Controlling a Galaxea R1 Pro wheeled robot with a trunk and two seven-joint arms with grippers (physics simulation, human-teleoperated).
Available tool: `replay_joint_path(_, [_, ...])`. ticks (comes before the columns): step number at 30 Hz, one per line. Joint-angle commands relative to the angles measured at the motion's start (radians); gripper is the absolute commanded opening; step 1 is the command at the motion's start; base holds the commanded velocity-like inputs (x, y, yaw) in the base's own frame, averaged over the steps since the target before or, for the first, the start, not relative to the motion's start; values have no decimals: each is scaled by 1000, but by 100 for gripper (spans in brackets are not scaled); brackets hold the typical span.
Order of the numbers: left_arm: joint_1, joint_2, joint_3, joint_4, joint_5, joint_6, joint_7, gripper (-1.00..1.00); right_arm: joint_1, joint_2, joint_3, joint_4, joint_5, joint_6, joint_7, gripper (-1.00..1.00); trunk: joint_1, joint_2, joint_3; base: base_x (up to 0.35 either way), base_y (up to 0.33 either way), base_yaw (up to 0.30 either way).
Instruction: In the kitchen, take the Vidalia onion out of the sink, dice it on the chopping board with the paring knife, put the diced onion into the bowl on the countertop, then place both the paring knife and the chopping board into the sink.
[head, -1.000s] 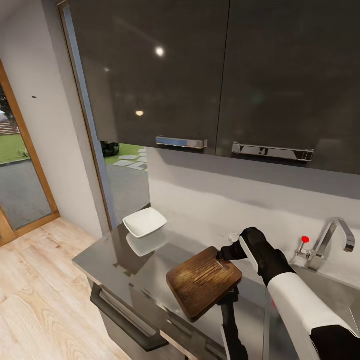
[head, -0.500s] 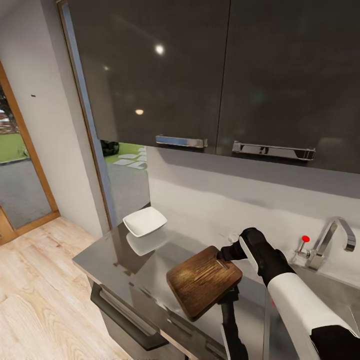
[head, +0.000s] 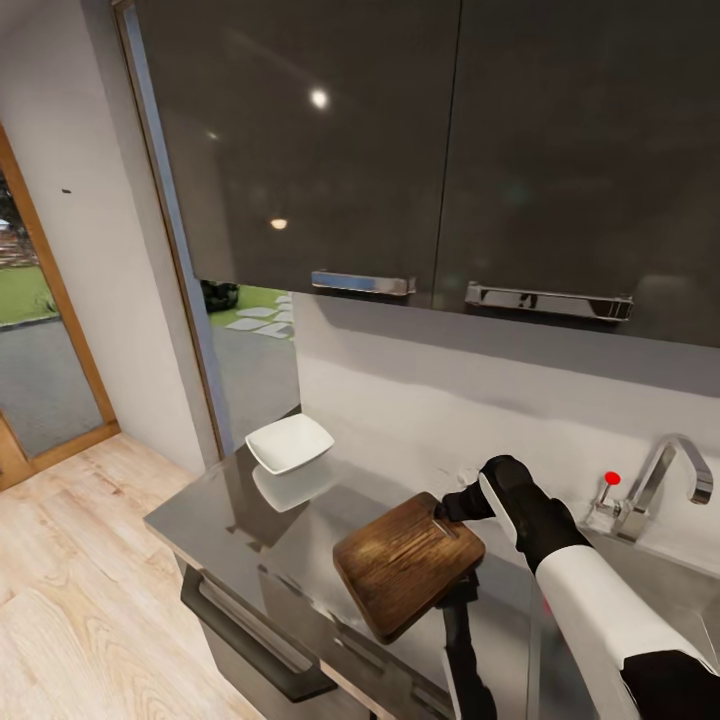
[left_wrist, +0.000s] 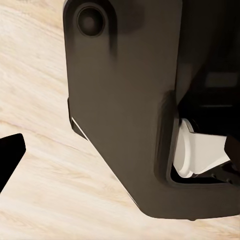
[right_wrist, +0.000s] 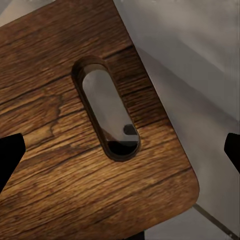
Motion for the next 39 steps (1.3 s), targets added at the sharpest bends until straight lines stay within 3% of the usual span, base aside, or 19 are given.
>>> replay_joint_path(1, [1, 0, 0, -3, 1, 3, 0, 100, -1, -1, 4, -1, 0, 4, 2, 100, 1, -2, -2, 84, 0, 0])
replay_joint_path(12, [1, 0, 2, -3, 1, 3, 1, 100, -1, -2, 4, -1, -1, 4, 2, 100, 1, -2, -4, 68, 0, 0])
replay_joint_path(39, [1, 0, 2, -3, 1, 2, 1, 100, -1, -10, 2, -1, 3, 4, -1, 100, 1, -2, -39, 0, 0, 0])
